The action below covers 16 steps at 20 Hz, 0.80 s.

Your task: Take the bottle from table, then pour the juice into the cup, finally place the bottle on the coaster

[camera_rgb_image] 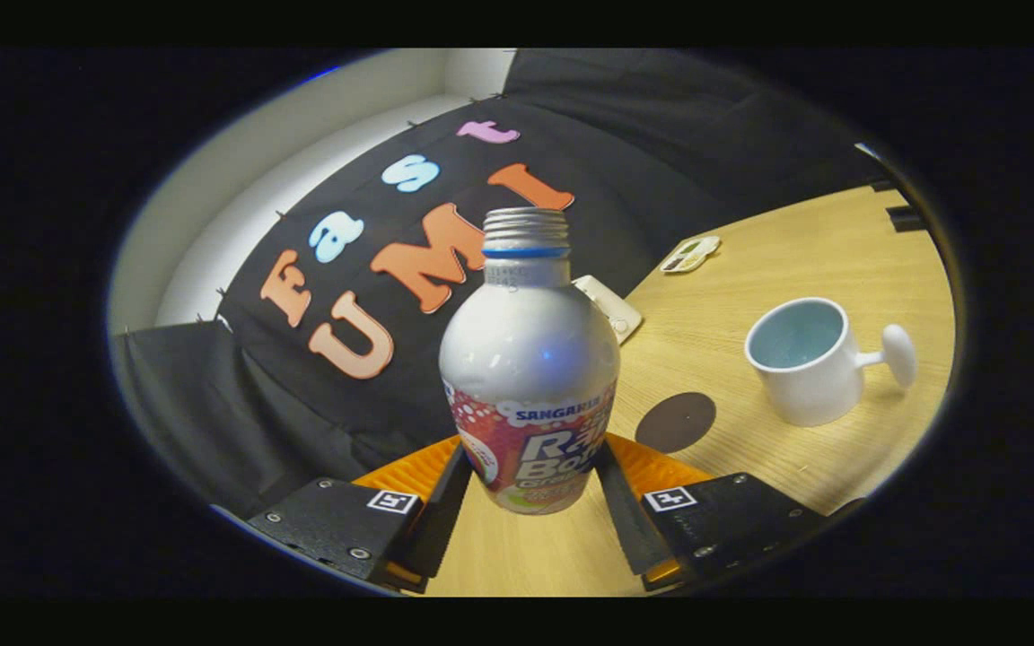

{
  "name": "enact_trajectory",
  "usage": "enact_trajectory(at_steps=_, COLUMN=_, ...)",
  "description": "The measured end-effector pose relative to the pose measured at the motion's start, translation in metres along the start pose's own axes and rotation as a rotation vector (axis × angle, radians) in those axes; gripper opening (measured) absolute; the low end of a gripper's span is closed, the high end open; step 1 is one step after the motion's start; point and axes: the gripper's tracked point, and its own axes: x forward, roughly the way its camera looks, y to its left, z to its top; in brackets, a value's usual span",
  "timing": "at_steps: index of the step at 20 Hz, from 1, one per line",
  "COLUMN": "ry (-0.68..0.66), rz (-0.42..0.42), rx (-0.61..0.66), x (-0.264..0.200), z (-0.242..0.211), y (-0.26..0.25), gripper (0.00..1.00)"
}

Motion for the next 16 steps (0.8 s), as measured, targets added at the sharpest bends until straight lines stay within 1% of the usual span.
enact_trajectory(at_steps=7, ry=-0.016, rz=-0.027, rx=0.215, x=0.012, z=0.003, y=-0.01, gripper=0.77)
enact_trajectory(at_steps=12, ry=-0.014, rz=-0.026, rx=0.35, x=0.011, z=-0.001, y=-0.013, gripper=0.76)
enact_trajectory(at_steps=16, ry=-0.036, rz=-0.014, rx=0.464, x=0.015, z=0.008, y=-0.008, gripper=0.76)
